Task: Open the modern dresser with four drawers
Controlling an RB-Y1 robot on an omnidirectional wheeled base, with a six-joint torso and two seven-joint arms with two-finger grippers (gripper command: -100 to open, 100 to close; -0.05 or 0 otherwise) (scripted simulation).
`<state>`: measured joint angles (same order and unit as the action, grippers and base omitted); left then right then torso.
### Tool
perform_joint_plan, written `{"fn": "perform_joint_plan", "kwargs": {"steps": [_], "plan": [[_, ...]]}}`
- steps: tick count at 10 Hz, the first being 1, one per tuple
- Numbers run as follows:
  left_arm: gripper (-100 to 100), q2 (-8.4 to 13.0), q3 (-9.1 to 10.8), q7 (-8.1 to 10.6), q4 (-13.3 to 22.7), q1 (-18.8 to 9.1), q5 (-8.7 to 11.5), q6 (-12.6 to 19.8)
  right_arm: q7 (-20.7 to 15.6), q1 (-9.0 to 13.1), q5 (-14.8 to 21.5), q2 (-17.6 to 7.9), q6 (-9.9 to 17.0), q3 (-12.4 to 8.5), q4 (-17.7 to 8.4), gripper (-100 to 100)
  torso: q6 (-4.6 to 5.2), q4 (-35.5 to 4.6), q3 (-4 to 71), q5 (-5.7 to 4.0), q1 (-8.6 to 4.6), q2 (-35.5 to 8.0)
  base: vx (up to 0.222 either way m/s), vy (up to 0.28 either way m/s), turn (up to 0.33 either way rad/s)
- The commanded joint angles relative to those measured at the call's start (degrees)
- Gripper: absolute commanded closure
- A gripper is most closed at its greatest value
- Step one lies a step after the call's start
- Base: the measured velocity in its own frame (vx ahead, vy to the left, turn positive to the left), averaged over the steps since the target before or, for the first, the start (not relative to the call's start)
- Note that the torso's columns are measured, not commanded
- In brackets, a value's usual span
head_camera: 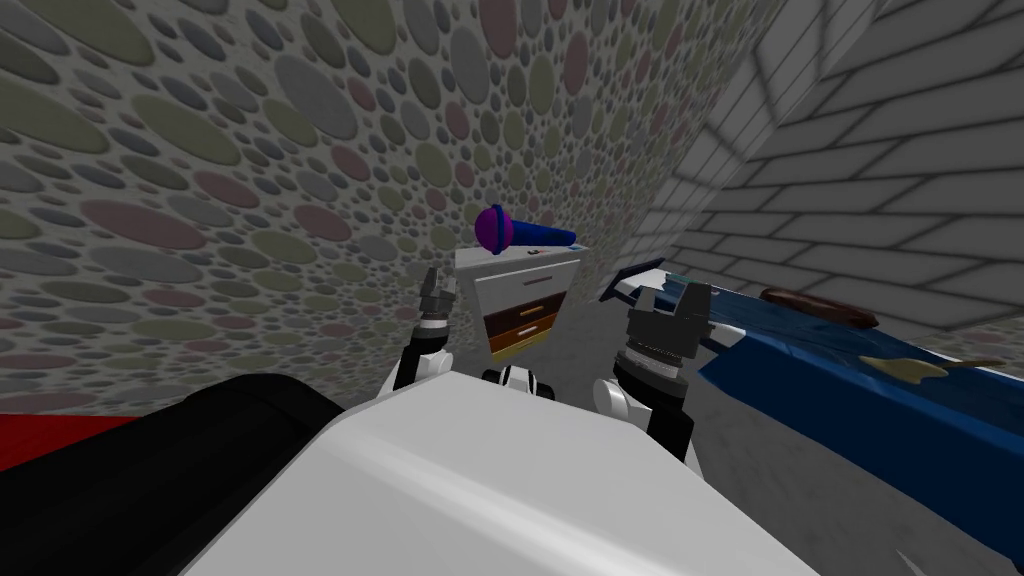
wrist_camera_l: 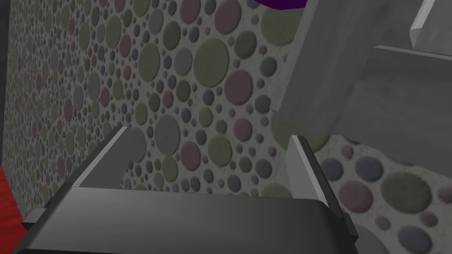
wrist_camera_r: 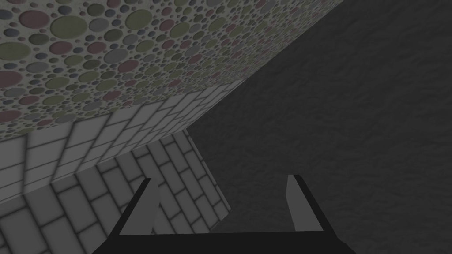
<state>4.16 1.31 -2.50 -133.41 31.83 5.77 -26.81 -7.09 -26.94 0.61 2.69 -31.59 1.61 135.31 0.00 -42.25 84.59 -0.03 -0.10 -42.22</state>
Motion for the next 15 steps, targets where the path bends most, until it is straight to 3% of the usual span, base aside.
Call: {"fn": "perform_joint_plan", "kwargs": {"steps": [1, 2, 5, 7, 15], "plan": [[-100, 3.28, 0.67, 0.40, -0.20, 0.86, 1.17, 1.72, 0.00, 0.00, 0.00, 0.00, 0.00, 0.00, 0.00, 0, 0.00, -0.02, 0.00, -0.01, -0.04, -0.01, 0.098, -0.123, 0.079], [-100, 4.80, 1.37, 0.80, -0.31, 1.59, 2.26, 3.22, 0.00, 0.00, 0.00, 0.00, 0.00, 0.00, 0.00, 0, 0.00, -0.01, 0.03, 0.00, 0.02, 0.04, 0.128, -0.176, 0.132], [-100, 6.11, 2.84, 1.64, -0.56, 3.14, 4.57, 6.38, 0.00, -0.01, 0.00, 0.01, 0.00, 0.01, 0.00, 0, 0.08, 0.02, 0.04, 0.00, 0.00, 0.06, 0.136, -0.202, 0.142], [-100, 6.07, 3.55, 2.05, -0.68, 3.89, 5.68, 7.89, 0.00, 0.00, 0.00, 0.00, 0.00, 0.00, 0.00, 0, 0.51, 0.27, 0.41, 0.01, -0.14, 0.62, 0.083, -0.158, 0.060], [-100, 4.11, 6.93, 3.99, -1.28, 7.46, 10.99, 15.14, 0.00, 0.00, 0.00, 0.00, 0.00, 0.00, 0.00, 0, 0.25, 0.14, 0.24, 0.09, 0.15, 0.37, 0.090, -0.163, 0.090]]}}
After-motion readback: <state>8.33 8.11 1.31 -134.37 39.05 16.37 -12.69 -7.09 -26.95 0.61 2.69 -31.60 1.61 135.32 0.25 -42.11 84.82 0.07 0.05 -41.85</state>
